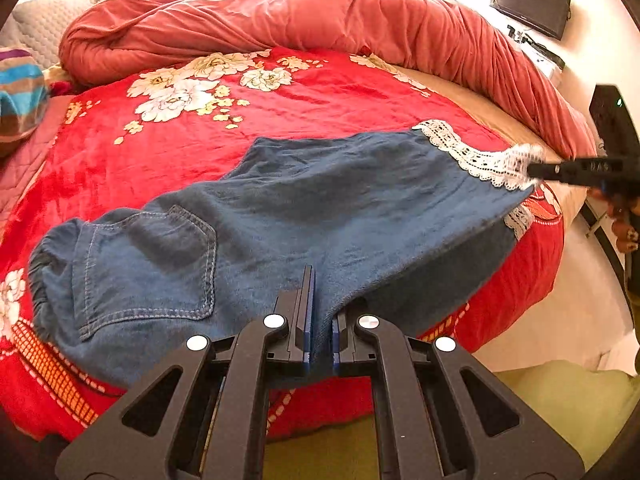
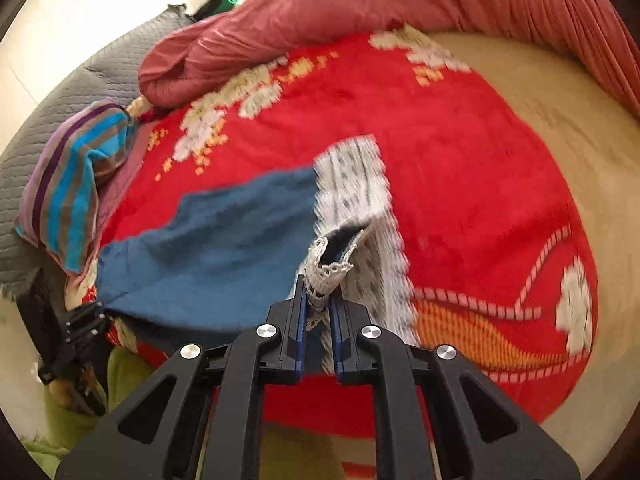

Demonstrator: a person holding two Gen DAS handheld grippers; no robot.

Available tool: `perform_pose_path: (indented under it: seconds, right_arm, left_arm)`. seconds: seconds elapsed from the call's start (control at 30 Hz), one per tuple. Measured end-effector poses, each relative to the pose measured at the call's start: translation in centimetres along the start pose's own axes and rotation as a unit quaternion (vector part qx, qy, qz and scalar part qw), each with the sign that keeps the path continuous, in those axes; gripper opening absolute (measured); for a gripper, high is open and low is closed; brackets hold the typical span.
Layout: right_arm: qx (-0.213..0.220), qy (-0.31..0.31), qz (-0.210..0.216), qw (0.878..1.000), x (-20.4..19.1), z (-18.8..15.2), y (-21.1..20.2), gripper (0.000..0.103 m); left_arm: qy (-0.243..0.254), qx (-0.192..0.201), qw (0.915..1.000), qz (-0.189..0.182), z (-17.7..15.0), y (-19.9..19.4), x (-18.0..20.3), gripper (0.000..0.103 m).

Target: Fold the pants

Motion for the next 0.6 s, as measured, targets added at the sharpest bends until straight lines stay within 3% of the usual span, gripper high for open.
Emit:
perform_pose_path:
  seconds: [0.43, 0.6]
  right_arm:
    - [-0.036, 0.049, -0.007, 0.998, 3.2, -3.3, 2.1, 0.010]
    - [-0.041, 0.089, 0.013, 0.995, 4.4, -3.1, 1.5, 0.021]
  left_arm:
    - [0.005, -0.048, 0.9988, 0.001, -1.8, 2.1, 0.6, 0.004]
    - [-0.003, -0.059, 0.9982, -0.005, -2.6, 2.3, 0.4, 0.008]
Point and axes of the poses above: each gripper's, at about its wrist camera, not at the fingertips, and y roughly the way its jaws point, x to its right, z to its top, the point moved 10 cm from there along y, roughly the way its jaws point, and after that the axes turned 6 degrees about z, right-handed, at the moved point
